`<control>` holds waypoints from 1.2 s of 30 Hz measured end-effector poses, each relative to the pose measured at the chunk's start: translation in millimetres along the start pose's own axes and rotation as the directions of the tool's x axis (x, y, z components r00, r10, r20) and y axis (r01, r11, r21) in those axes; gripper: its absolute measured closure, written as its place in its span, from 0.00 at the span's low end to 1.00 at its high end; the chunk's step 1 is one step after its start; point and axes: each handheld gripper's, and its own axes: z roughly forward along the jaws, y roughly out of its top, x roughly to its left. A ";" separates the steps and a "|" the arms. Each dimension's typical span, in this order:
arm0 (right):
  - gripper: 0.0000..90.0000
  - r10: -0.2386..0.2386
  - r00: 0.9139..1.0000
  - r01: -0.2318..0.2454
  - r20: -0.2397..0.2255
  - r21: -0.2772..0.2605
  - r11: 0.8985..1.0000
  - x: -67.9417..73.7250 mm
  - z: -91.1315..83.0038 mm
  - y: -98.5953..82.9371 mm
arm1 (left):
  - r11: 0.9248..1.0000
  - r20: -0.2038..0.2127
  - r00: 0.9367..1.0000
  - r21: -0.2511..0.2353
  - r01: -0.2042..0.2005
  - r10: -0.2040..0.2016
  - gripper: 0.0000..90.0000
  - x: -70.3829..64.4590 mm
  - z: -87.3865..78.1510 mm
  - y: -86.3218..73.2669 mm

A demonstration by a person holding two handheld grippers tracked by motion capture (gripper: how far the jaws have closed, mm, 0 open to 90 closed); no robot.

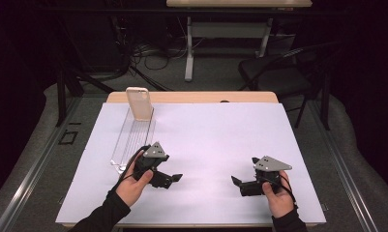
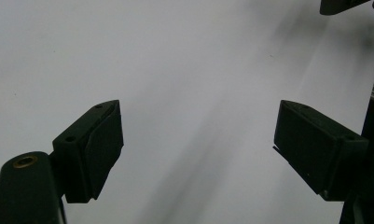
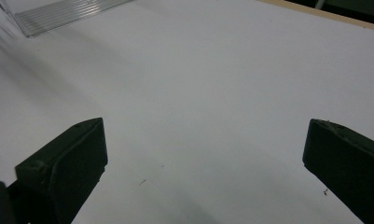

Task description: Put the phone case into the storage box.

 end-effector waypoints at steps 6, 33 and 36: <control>0.00 -0.006 1.000 0.006 -0.002 0.000 1.000 0.7 0.6 -0.1 | 1.000 0.003 1.000 0.010 0.017 -0.017 0.18 1.6 5.2 -8.1; 0.00 -0.017 1.000 0.017 -0.008 0.007 1.000 3.4 0.7 -0.8 | 0.998 -0.050 0.997 -0.010 0.063 -0.064 0.18 9.0 16.1 -35.3; 0.00 -0.020 1.000 0.020 -0.008 0.010 1.000 3.8 1.0 -1.1 | 0.997 -0.049 0.996 -0.020 0.071 -0.072 0.18 10.3 16.3 -37.0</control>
